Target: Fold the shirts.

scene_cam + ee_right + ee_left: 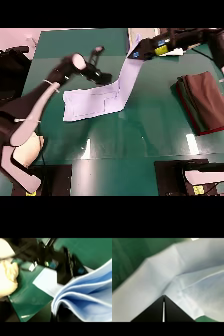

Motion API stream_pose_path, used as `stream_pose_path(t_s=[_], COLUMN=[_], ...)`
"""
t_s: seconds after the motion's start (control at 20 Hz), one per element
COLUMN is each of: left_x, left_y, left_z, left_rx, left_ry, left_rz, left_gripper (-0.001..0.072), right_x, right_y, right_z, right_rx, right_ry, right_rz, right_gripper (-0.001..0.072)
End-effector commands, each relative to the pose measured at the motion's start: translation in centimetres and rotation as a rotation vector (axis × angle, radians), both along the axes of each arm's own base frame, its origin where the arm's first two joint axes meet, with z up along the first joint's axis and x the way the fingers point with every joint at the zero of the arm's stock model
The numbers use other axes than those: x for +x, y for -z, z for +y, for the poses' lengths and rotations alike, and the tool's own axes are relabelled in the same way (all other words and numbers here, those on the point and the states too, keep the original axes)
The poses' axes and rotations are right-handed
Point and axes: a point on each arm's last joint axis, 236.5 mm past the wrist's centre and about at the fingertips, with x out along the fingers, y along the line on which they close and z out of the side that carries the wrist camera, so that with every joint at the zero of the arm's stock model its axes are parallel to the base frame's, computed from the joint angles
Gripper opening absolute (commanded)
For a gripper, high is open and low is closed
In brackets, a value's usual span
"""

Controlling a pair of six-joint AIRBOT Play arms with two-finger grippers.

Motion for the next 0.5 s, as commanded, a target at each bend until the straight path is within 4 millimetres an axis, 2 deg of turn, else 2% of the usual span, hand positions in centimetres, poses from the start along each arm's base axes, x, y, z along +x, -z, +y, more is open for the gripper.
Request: stream_pose_path(t_s=[0.0, 0.1, 0.15, 0.25, 0.3, 0.35, 0.4, 0.45], left_x=[1.6, 1.5, 1.1, 0.2, -0.3, -0.7, -1.0, -1.1], left_y=[-8.2, -13.2, -15.6, -19.1, -20.3, -21.1, -21.5, -21.6], left_z=[9.5, 14.4, 16.5, 19.5, 20.4, 20.9, 20.9, 20.9], left_rx=[0.064, 0.068, 0.069, 0.084, 0.091, 0.091, 0.091, 0.089], left_ry=[-0.116, -0.203, -0.243, -0.299, -0.316, -0.326, -0.327, -0.325], left_rz=[-0.128, -0.221, -0.268, -0.341, -0.365, -0.381, -0.39, -0.39], left_gripper=[0.0029, 0.0029, 0.0029, 0.0029, 0.0029, 0.0029, 0.0029, 0.0029], right_x=[-1.6, -2.5, -2.8, -3.9, -4.5, -5.2, -5.4, -5.4], right_y=[1.1, 2.2, 2.8, 4.0, 4.4, 4.6, 4.8, 5.3], right_z=[7.6, 14.1, 17.2, 22.8, 24.8, 26.0, 26.2, 25.4], right_rx=[0.088, 0.184, 0.222, 0.26, 0.264, 0.268, 0.263, 0.246], right_ry=[-0.102, -0.154, -0.168, -0.198, -0.226, -0.261, -0.282, -0.291], right_rz=[0.014, 0.002, -0.009, -0.03, -0.047, -0.056, -0.052, -0.033], right_gripper=[0.0019, 0.0023, 0.0048, 0.0251, 0.0328, 0.034, 0.0337, 0.032])
